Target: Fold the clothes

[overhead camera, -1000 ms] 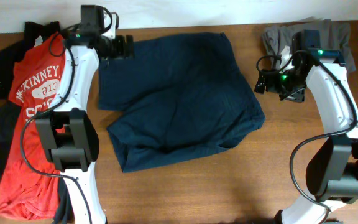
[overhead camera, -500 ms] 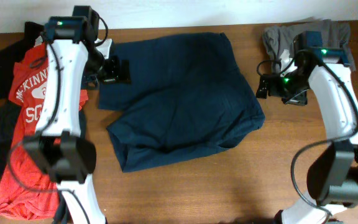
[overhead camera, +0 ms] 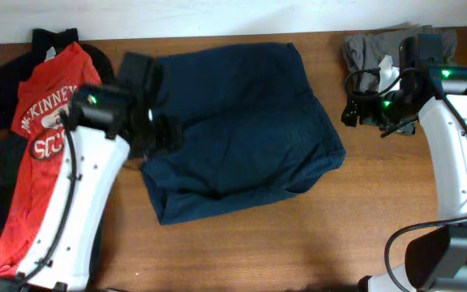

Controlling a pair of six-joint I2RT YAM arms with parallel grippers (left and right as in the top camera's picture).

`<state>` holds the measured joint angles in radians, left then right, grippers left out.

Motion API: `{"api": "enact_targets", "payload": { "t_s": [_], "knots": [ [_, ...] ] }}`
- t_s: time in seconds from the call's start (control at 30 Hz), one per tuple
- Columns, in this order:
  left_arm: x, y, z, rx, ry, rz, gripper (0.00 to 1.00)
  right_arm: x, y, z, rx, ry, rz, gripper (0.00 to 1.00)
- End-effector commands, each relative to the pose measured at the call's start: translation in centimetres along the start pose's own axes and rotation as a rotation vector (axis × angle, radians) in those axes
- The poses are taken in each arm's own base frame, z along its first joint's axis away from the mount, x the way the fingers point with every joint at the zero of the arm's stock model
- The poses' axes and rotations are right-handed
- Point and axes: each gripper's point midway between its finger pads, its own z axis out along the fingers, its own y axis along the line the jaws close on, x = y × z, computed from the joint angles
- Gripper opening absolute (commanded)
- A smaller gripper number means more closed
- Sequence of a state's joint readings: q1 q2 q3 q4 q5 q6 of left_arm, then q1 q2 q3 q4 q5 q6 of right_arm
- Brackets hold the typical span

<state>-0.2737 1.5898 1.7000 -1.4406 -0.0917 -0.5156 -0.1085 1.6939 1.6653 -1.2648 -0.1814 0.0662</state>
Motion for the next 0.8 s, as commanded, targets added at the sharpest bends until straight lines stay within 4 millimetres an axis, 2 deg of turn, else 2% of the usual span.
{"api": "enact_targets", "payload": {
  "t_s": [0.0,0.03,0.07,0.1,0.13,0.23,0.3,0.43,0.57,0.6,0.77],
  "knots": [
    [2.2,0.9,4.5,0.012,-0.012,-0.083,0.93,-0.4,0.0,-0.5,0.008,-0.021,-0.015,0.96],
    [2.3,0.8,6.1,0.021,-0.022,-0.086,0.89,-0.4,0.0,-0.4,0.008,-0.021,-0.015,0.96],
    [2.3,0.7,6.7,0.023,-0.024,-0.087,0.83,-0.4,0.0,-0.4,0.008,-0.021,-0.015,0.96],
    [2.4,0.7,8.3,0.022,-0.033,-0.096,0.72,-0.4,0.0,-0.4,0.008,-0.02,-0.016,0.96],
    [2.6,1.0,9.3,0.008,-0.04,-0.119,0.7,-0.4,0.1,-0.4,0.007,-0.019,-0.017,0.96],
    [3.7,2.4,12.3,-0.023,-0.033,-0.186,0.7,-0.3,0.1,-0.4,0.008,-0.014,-0.017,0.96],
    [3.9,3.7,13.6,-0.035,-0.035,-0.219,0.7,-0.2,0.1,-0.4,0.008,-0.011,-0.016,0.96],
    [2.5,6.4,15.4,-0.043,-0.092,-0.317,0.7,-0.2,0.1,-0.4,0.007,-0.011,-0.016,0.96],
    [1.6,6.0,17.0,-0.003,-0.103,-0.333,0.66,0.0,0.1,-0.4,0.007,-0.005,-0.014,0.96],
    [1.4,5.4,17.7,0.025,-0.095,-0.321,0.66,0.0,0.1,-0.4,0.007,-0.002,-0.014,0.96],
    [1.2,5.1,20.6,0.014,-0.069,-0.32,0.64,0.2,0.0,-0.4,0.008,0.005,-0.013,0.96]
  ]
}}
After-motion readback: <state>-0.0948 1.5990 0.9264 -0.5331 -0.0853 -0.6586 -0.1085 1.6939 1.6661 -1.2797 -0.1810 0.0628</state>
